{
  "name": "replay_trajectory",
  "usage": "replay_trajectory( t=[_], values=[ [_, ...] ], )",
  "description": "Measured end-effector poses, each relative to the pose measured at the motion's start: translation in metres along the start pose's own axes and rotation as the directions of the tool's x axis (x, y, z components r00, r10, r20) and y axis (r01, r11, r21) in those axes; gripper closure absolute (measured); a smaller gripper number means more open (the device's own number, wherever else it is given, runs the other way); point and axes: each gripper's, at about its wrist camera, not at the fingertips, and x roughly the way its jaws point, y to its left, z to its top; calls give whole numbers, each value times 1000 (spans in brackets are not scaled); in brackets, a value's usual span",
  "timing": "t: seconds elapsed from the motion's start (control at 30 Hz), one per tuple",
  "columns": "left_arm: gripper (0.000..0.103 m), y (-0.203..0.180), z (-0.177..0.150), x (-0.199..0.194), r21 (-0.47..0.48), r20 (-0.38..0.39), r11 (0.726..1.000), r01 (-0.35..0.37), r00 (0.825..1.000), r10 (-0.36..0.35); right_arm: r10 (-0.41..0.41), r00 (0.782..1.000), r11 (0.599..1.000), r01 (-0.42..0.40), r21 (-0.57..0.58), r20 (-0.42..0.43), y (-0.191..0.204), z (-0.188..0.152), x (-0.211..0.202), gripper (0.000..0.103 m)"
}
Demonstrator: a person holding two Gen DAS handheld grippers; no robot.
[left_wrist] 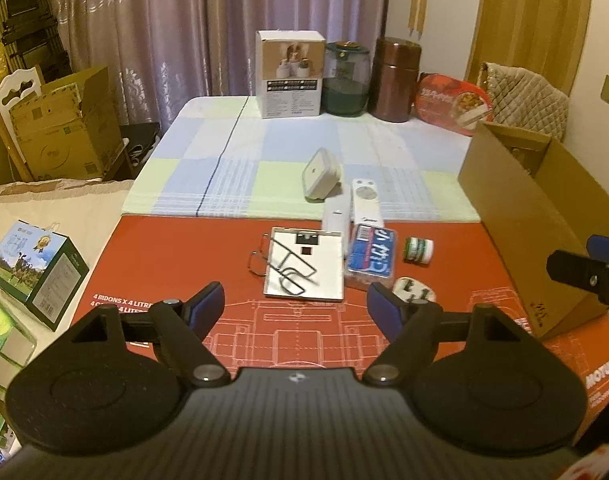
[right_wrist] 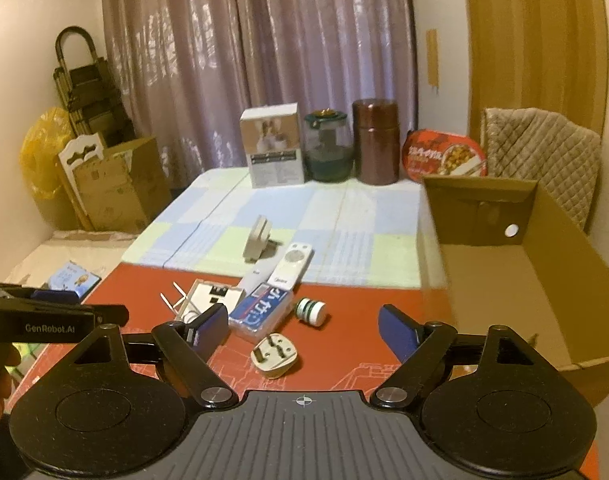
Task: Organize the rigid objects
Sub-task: 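Move both tools back toward the white plug and wire rack, then grasp the white plug with the right tool while the left tool grasps the wire rack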
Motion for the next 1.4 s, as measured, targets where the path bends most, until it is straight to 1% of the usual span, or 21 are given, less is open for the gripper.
replay_trajectory(
  t=[0.23, 0.47, 0.57, 0.73, 0.83, 0.9, 1.0, 1.1, 1.13, 1.27, 1.4],
  values=[
    [26, 13, 3, 32, -12, -18, 1000, 3, 1000, -4, 21, 998, 1000, -21, -5, -59, 2, -16, 40, 21],
    [24, 17, 5, 67, 31, -23, 999, 21, 1000, -20, 55, 992, 997, -61, -51, -113, 4, -33, 81, 21],
    [24, 19, 3, 83, 40, -34, 999, 32, 999, -30, 64, 989, 995, -74, -65, -133, 3, -37, 97, 21],
    [24, 23, -2, 107, 75, -30, 996, 40, 999, -38, 75, 984, 992, -90, -91, -163, 5, -42, 124, 21],
    [24, 25, -4, 116, 93, -16, 994, 54, 999, -52, 86, 981, 989, -105, -102, -175, 7, -46, 139, 21],
    [24, 27, -6, 120, 86, -7, 994, 70, 998, -69, 87, 979, 985, -112, -129, -185, 10, -49, 148, 21],
    [24, 31, -9, 125, 79, -14, 993, 90, 996, -89, 80, 977, 975, -118, -188, -197, 18, -53, 162, 21],
    [24, 33, -11, 128, 81, -27, 992, 97, 995, -96, 89, 974, 970, -132, -206, -207, 22, -56, 171, 21],
    [24, 34, -12, 128, 81, -28, 992, 99, 995, -97, 88, 973, 969, -133, -206, -213, 22, -57, 174, 22],
    [24, 36, -11, 130, 78, -20, 992, 102, 995, -101, 70, 971, 979, -111, -171, -228, 16, -61, 183, 34],
    [24, 34, -11, 132, 96, -17, 991, 96, 995, -95, 57, 973, 984, -92, -151, -222, 11, -60, 184, 40]
  ],
)
